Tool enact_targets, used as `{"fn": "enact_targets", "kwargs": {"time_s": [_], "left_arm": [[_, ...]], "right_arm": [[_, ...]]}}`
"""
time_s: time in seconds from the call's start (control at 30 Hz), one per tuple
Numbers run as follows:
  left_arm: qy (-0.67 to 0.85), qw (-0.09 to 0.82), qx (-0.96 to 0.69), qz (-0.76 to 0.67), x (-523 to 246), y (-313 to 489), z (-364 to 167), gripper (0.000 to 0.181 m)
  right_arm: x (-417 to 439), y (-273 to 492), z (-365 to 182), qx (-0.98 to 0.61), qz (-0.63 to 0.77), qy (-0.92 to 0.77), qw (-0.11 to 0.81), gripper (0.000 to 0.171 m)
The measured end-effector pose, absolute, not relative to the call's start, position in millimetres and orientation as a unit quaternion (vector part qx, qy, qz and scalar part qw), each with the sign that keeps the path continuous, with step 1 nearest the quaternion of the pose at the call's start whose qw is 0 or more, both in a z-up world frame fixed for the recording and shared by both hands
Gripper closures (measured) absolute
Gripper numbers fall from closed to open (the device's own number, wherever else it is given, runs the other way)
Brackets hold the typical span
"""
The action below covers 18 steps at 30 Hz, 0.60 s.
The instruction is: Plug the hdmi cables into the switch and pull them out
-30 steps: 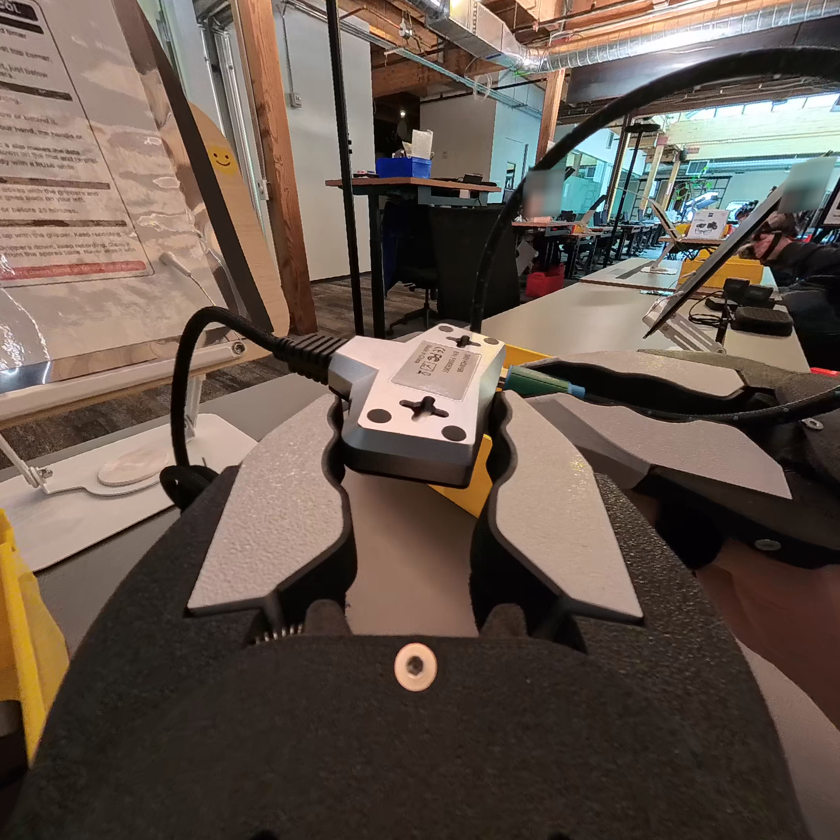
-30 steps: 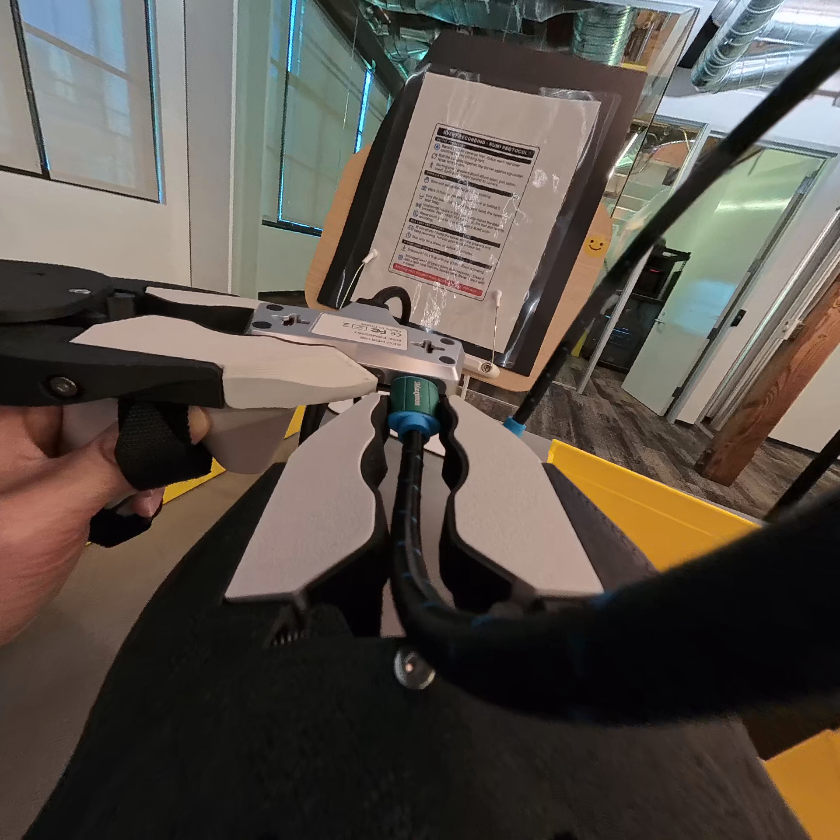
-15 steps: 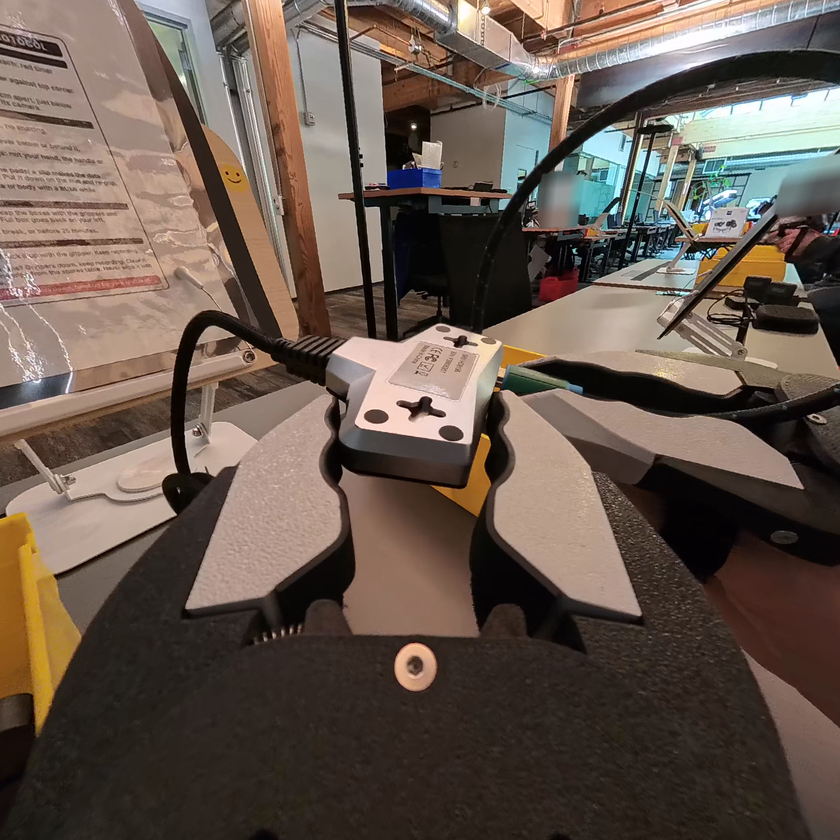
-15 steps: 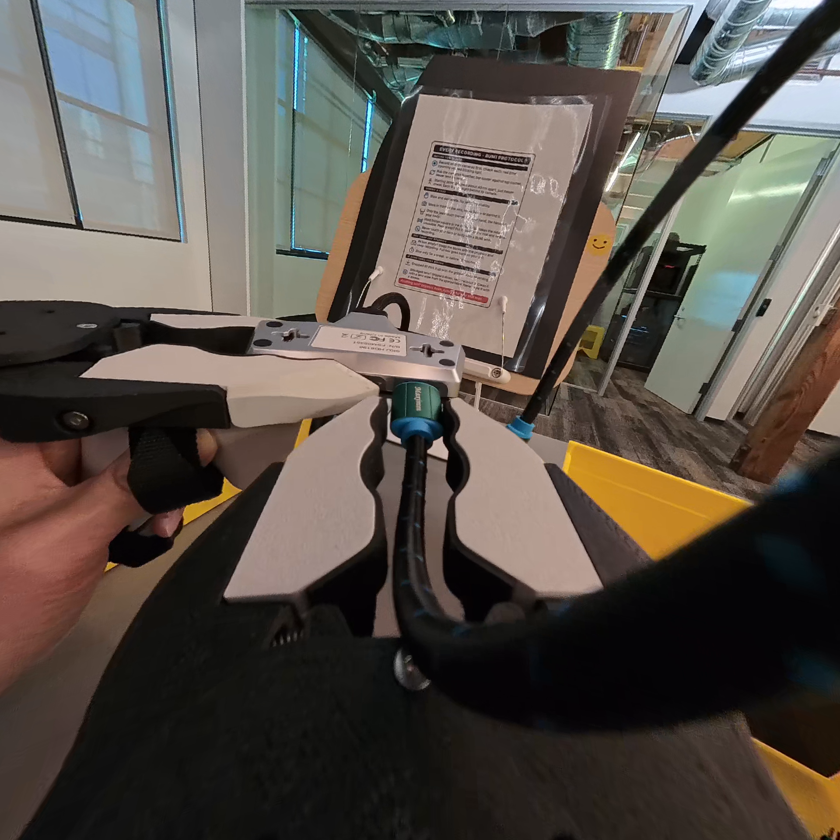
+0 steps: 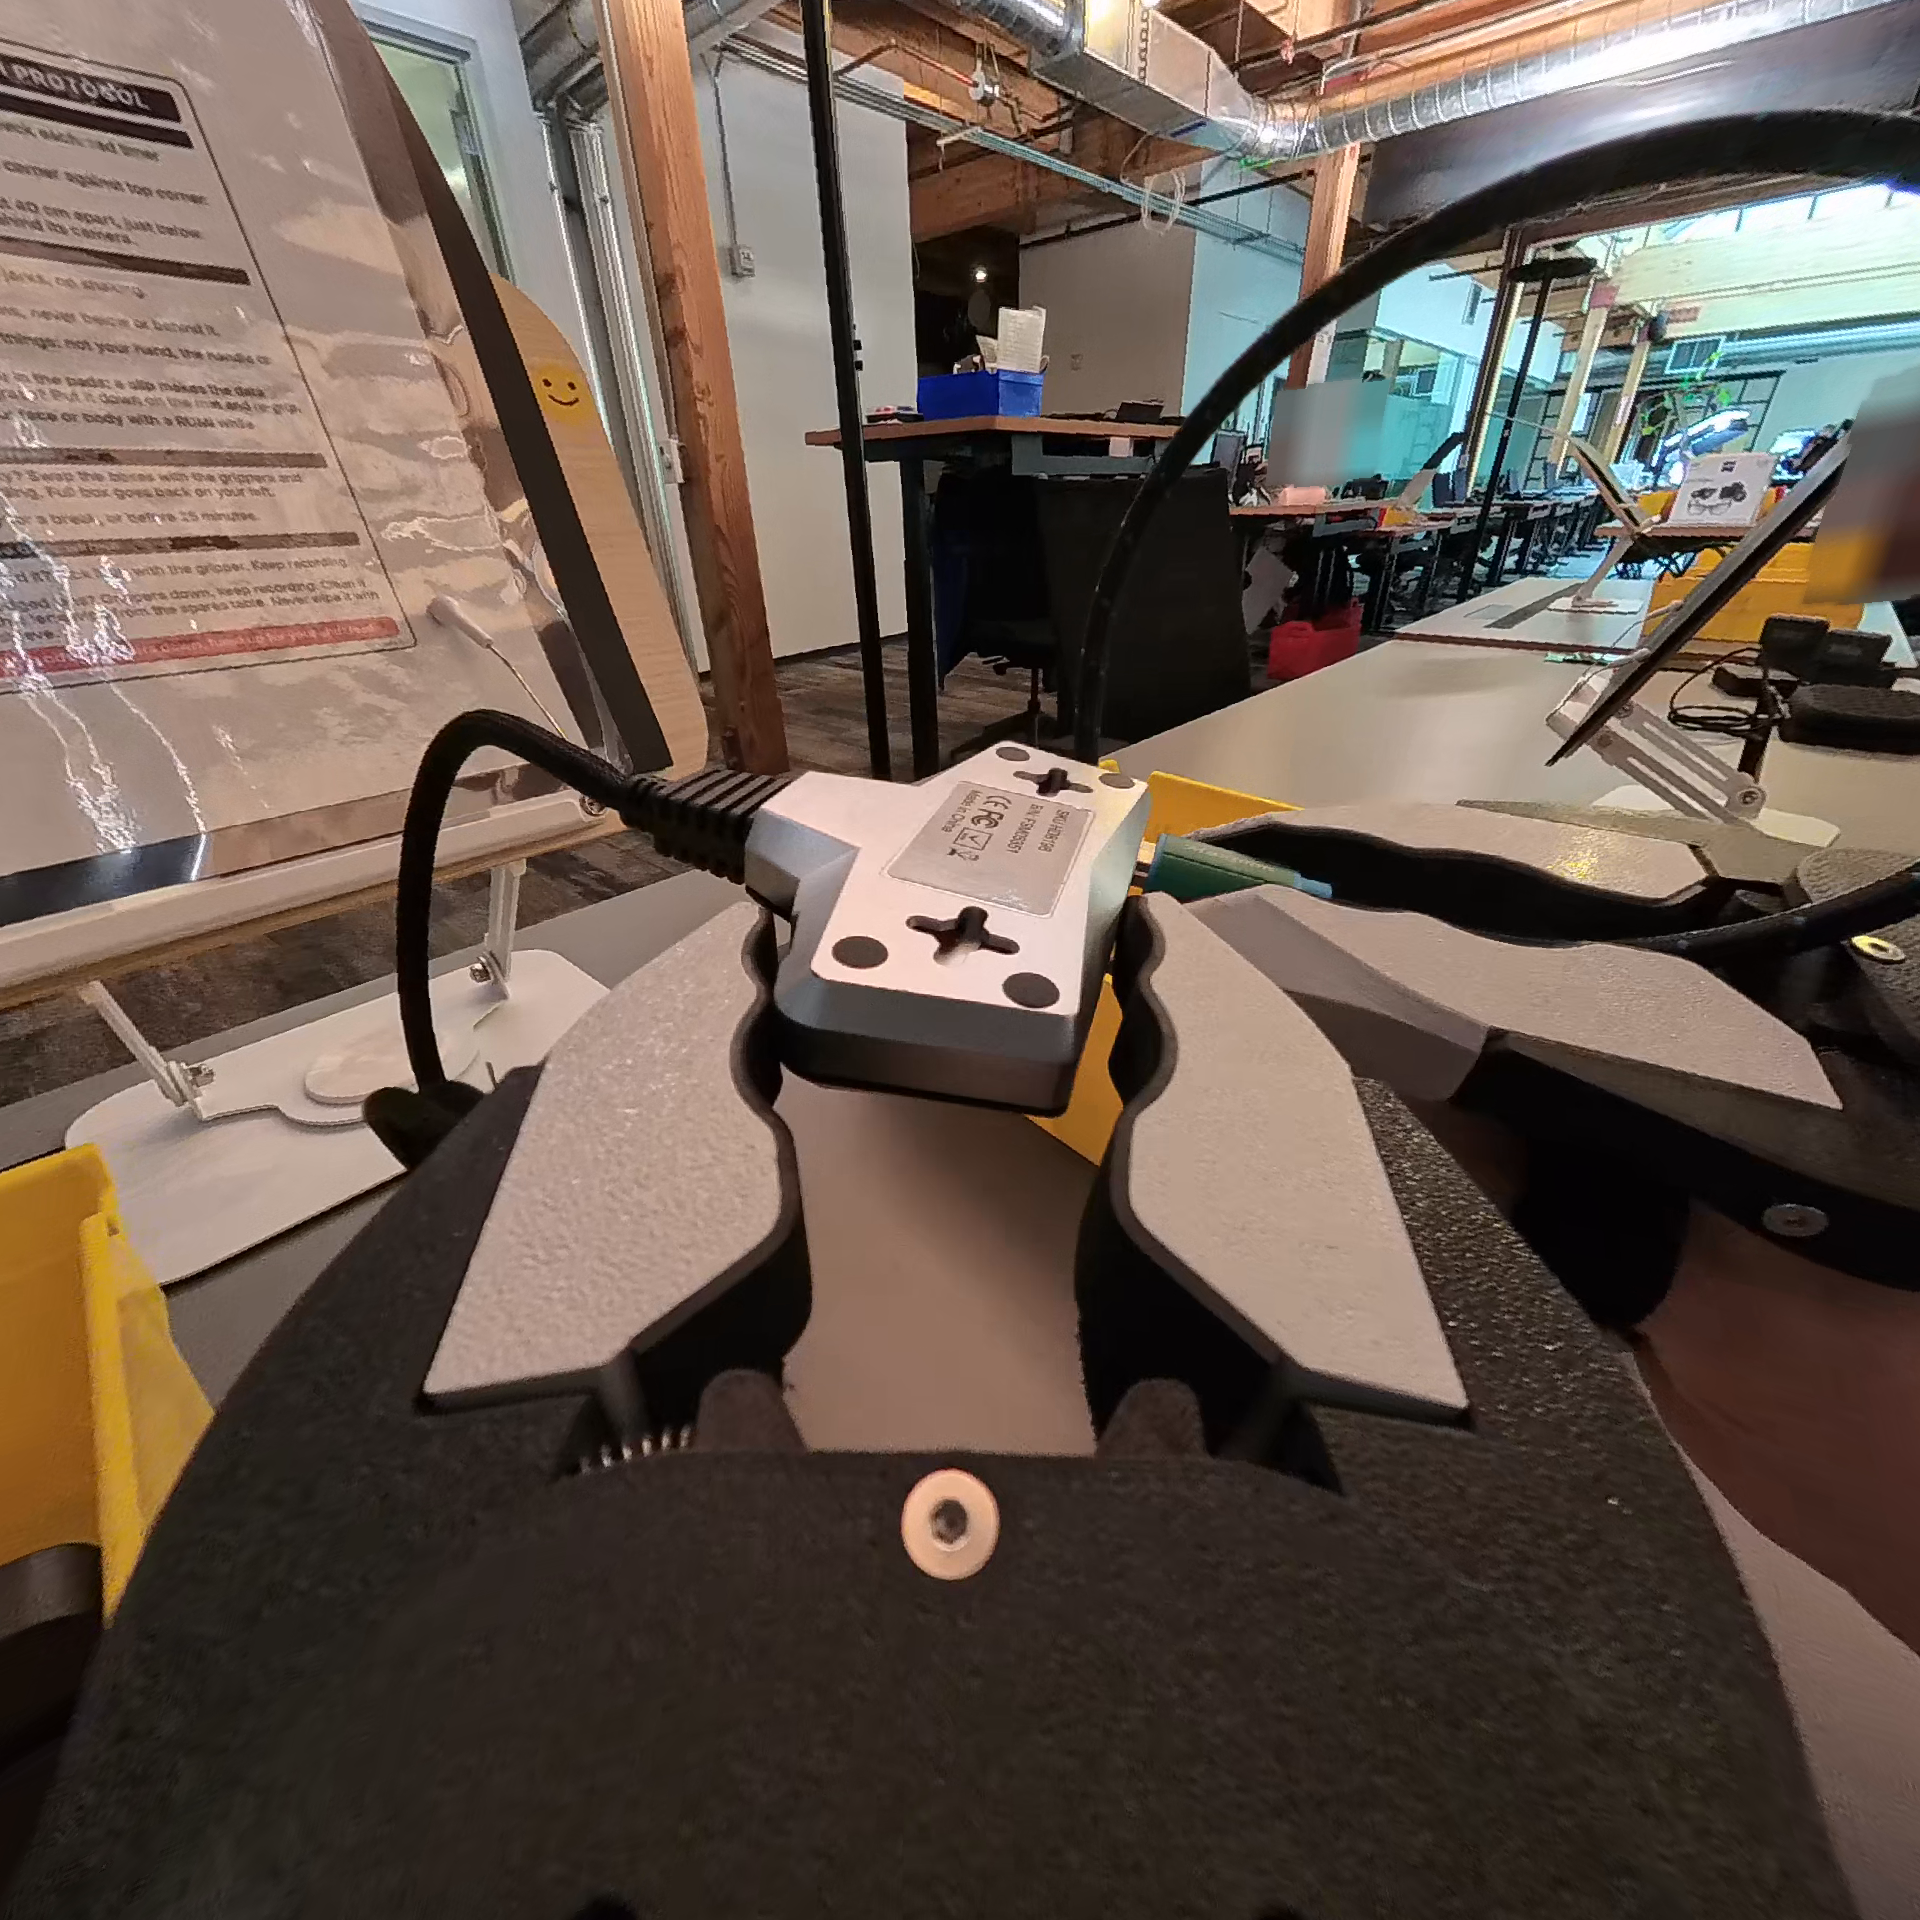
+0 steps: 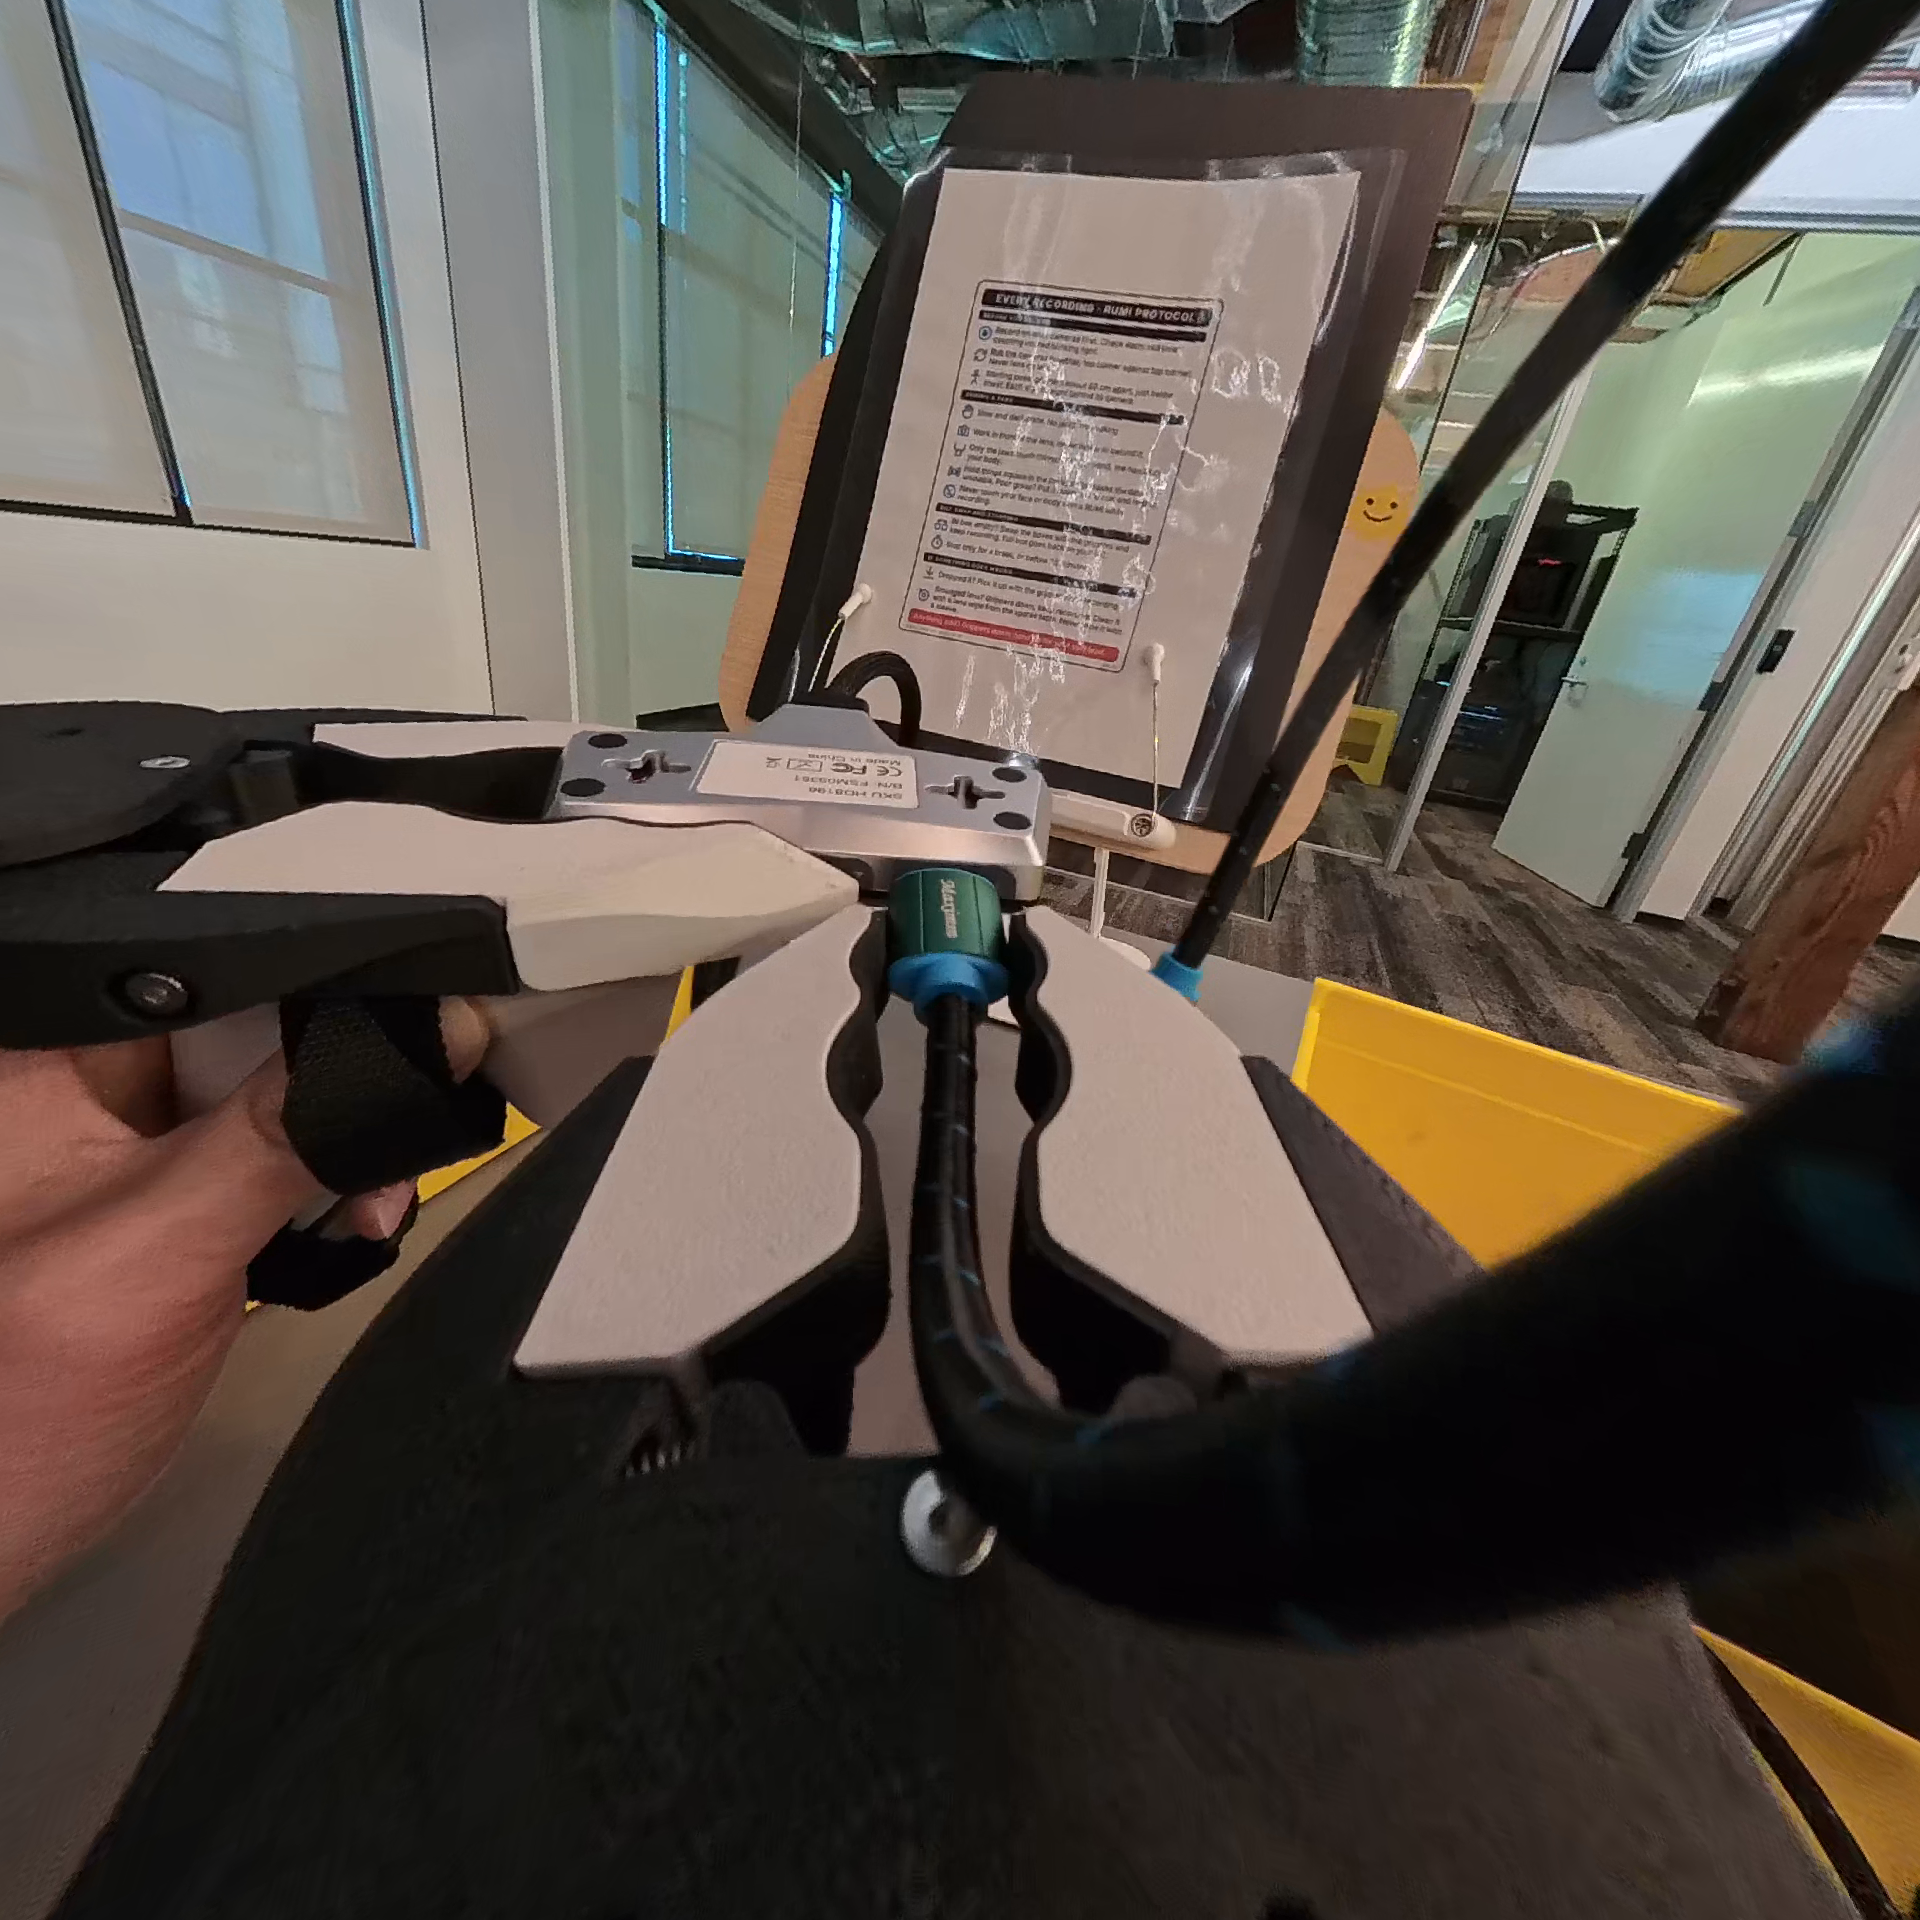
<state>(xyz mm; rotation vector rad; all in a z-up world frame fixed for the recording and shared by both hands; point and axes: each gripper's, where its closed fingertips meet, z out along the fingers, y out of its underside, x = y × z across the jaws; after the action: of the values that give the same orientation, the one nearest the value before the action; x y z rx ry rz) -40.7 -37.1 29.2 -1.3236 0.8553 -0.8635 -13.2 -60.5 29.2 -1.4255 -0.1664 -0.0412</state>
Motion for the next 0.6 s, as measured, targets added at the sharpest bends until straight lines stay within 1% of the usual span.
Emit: {"fn": "enact_targets", "kwargs": {"time_s": [0.53, 0.6], "left_arm": [[0.362, 0.620, -0.587, -0.374, -41.5, -33.0, 24.7, 0.120], [0.363, 0.619, -0.588, -0.373, -40.8, -33.3, 24.1, 0.120]], "right_arm": [[-15.5, -56.3, 24.9, -0.661, 0.004, -0.078, 0.746, 0.147], [-13.7, -56.4, 24.8, -0.662, 0.004, -0.073, 0.746, 0.149]]}}
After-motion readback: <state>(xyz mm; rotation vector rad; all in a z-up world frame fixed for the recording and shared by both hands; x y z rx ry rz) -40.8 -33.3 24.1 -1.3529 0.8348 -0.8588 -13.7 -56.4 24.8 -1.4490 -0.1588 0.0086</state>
